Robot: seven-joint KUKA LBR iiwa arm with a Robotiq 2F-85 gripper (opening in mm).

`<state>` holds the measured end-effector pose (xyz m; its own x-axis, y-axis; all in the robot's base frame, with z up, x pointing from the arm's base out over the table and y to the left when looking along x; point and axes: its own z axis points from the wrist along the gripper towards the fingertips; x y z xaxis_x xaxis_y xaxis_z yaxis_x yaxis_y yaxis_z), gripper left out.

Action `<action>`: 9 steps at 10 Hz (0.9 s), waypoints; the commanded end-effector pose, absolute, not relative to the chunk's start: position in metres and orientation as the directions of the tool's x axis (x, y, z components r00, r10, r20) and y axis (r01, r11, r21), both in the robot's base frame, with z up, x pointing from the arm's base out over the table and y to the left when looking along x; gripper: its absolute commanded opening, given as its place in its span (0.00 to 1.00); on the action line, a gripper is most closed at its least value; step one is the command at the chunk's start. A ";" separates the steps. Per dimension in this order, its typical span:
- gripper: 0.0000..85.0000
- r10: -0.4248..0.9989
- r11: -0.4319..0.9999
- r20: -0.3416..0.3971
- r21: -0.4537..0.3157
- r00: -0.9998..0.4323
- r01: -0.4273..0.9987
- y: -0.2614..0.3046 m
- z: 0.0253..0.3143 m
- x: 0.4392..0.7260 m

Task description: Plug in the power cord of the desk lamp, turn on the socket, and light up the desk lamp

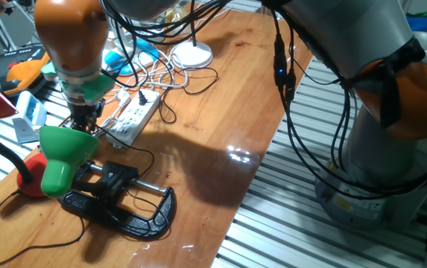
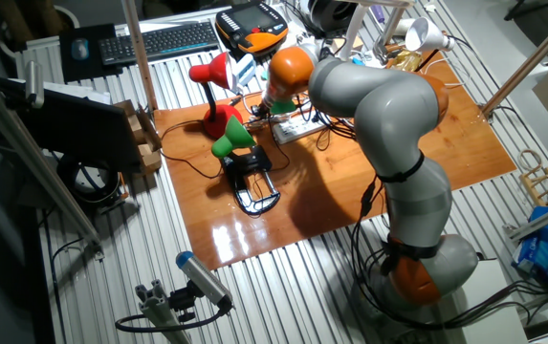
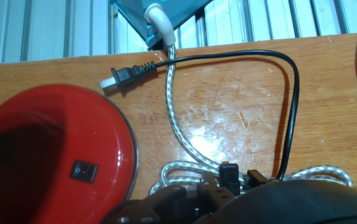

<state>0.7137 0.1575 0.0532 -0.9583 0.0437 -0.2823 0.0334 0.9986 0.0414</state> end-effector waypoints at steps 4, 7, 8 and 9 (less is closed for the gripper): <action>0.20 0.040 0.999 -0.288 0.038 -0.957 0.030 0.153 0.053 0.715; 0.20 0.037 0.999 -0.287 0.040 -0.957 0.027 0.152 0.053 0.715; 0.20 0.037 0.999 -0.287 0.040 -0.957 0.027 0.153 0.053 0.715; 0.20 0.037 0.999 -0.287 0.040 -0.957 0.027 0.154 0.052 0.715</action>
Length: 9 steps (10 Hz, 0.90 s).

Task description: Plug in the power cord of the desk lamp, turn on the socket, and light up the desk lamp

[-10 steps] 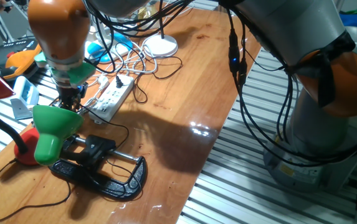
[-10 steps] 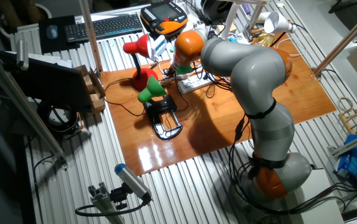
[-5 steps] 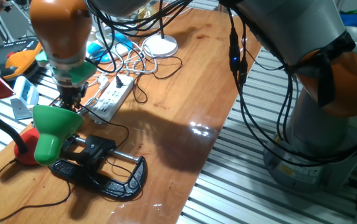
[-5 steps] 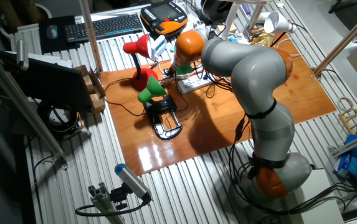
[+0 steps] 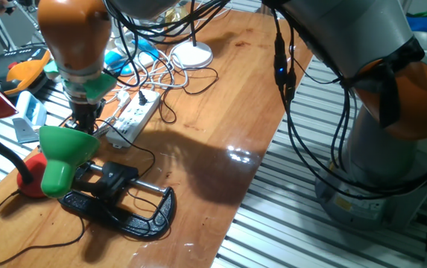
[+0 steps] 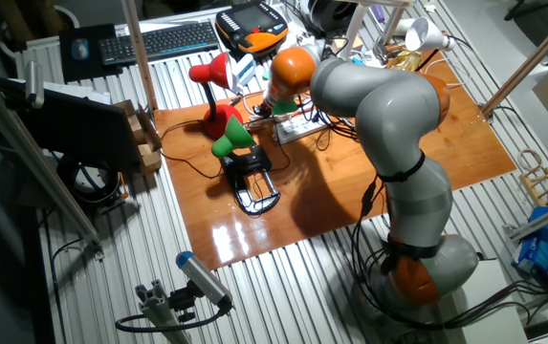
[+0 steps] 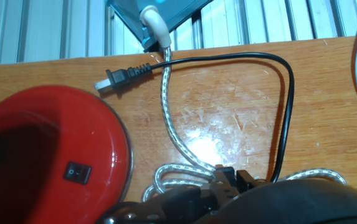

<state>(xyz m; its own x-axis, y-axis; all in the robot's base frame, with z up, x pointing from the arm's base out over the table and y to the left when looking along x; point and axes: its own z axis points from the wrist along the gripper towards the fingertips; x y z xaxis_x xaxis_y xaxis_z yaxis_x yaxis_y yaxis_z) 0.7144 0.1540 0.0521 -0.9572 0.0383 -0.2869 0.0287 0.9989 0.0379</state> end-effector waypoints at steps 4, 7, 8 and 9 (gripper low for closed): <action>0.20 0.043 0.999 -0.300 0.031 -0.953 0.036 0.160 0.048 0.711; 0.40 0.054 0.998 -0.306 0.030 -0.951 0.047 0.164 0.049 0.710; 0.40 0.053 0.999 -0.309 0.030 -0.950 0.046 0.165 0.048 0.709; 0.40 0.053 0.999 -0.310 0.030 -0.949 0.046 0.165 0.048 0.710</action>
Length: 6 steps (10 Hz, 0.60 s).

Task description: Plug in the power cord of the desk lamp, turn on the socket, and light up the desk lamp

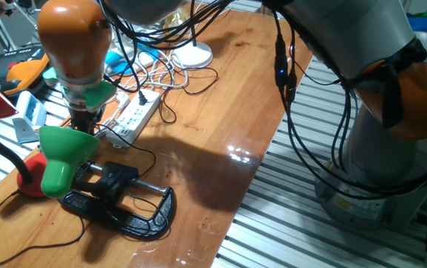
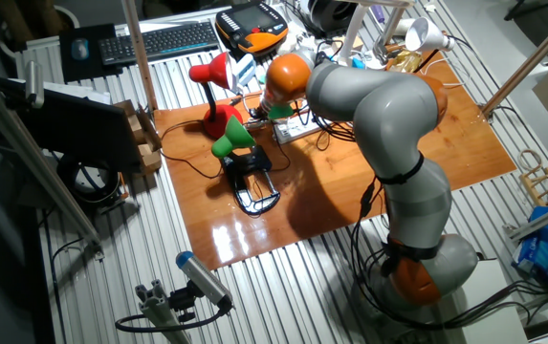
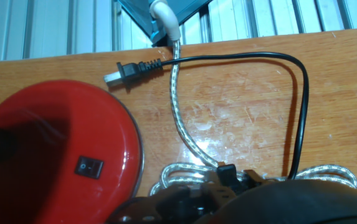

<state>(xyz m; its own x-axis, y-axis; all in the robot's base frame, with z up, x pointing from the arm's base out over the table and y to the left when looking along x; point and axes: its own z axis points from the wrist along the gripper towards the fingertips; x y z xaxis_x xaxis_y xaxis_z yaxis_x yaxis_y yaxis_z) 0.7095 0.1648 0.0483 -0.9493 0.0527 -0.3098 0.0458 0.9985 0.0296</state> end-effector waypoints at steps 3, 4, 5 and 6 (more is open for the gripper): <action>0.40 0.052 0.998 -0.310 0.035 -0.949 0.043 0.165 0.048 0.710; 0.40 0.052 0.998 -0.310 0.039 -0.949 0.042 0.165 0.047 0.710; 0.40 0.046 0.998 -0.311 0.043 -0.949 0.034 0.167 0.046 0.710; 0.40 0.029 0.999 -0.322 0.044 -0.946 0.015 0.167 0.046 0.710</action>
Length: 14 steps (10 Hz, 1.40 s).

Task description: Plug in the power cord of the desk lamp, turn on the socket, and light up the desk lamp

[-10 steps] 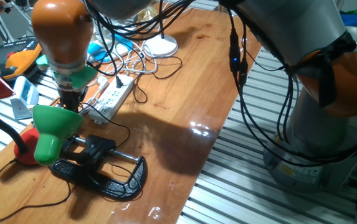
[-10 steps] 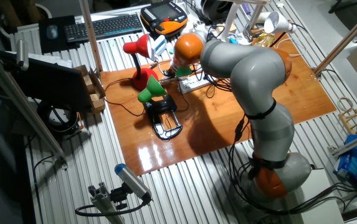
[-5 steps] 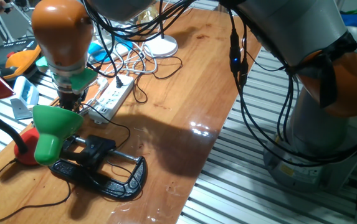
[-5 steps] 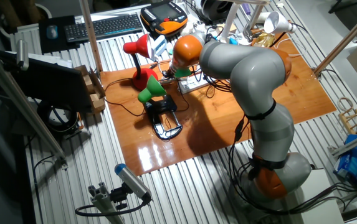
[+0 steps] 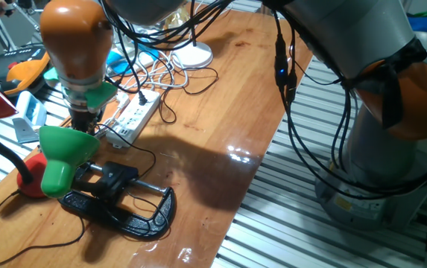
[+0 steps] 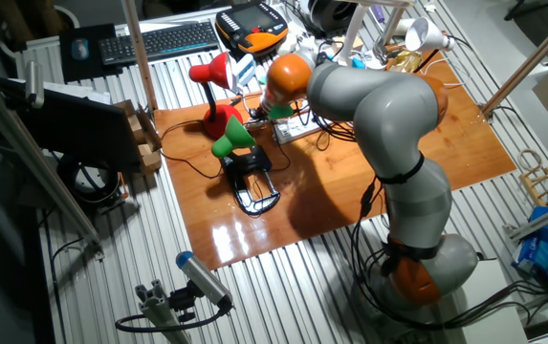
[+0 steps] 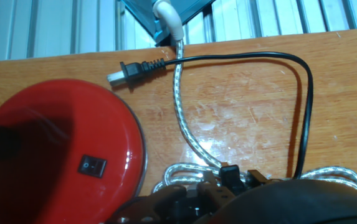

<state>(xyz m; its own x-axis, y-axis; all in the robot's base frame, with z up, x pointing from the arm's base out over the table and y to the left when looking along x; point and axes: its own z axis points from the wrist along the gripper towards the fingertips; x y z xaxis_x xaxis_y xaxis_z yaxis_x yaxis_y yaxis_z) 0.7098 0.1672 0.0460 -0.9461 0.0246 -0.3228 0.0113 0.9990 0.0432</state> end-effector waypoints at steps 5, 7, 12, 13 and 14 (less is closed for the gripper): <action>0.40 -0.028 0.999 -0.344 0.030 -0.938 -0.041 0.167 0.048 0.710; 0.40 -0.034 0.998 -0.343 0.032 -0.939 -0.048 0.167 0.047 0.710; 0.00 -0.039 0.998 -0.342 0.027 -0.939 -0.051 0.167 0.047 0.710; 0.00 -0.041 0.998 -0.340 0.026 -0.939 -0.053 0.167 0.047 0.710; 0.00 -0.040 0.998 -0.340 0.028 -0.939 -0.053 0.167 0.046 0.710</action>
<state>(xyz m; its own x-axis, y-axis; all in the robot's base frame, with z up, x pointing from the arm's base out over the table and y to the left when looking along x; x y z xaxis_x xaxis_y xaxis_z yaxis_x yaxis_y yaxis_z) 0.7097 0.1670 0.0459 -0.9394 -0.0395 -0.3407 -0.0527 0.9982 0.0295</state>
